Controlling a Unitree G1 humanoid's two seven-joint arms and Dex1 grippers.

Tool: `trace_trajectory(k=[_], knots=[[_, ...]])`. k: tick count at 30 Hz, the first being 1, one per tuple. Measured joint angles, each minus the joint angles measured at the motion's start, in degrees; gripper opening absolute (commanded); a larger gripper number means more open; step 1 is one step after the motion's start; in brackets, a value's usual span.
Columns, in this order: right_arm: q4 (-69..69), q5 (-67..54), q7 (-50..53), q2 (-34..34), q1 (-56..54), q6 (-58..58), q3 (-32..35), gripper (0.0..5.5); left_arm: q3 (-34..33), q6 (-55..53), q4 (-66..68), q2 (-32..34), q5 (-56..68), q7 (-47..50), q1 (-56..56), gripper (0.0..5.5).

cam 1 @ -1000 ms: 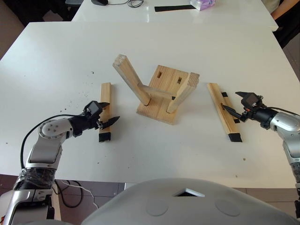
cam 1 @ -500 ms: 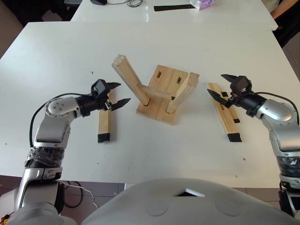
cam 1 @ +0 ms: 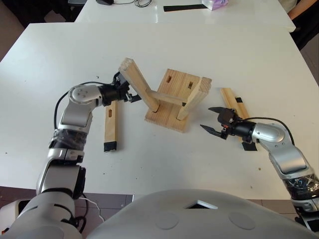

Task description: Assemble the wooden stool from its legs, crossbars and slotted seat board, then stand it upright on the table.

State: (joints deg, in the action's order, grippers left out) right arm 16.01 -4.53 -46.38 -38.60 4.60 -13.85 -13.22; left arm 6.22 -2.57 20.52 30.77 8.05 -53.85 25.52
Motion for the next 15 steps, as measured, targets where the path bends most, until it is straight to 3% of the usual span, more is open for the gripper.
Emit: trace_trajectory(k=[8, 15], knots=[[-0.4, 2.2, -0.3, 0.7, -0.1, 0.3, -2.2, 3.69, 2.6, 1.2, -1.9, -3.3, -0.9, 0.3, -3.4, 3.75], [-0.7, 2.1, 3.4, 3.6, -0.7, -3.5, 0.6, 3.69, 4.7, -3.3, -15.8, -4.1, -1.2, 2.9, -12.2, 3.75]])
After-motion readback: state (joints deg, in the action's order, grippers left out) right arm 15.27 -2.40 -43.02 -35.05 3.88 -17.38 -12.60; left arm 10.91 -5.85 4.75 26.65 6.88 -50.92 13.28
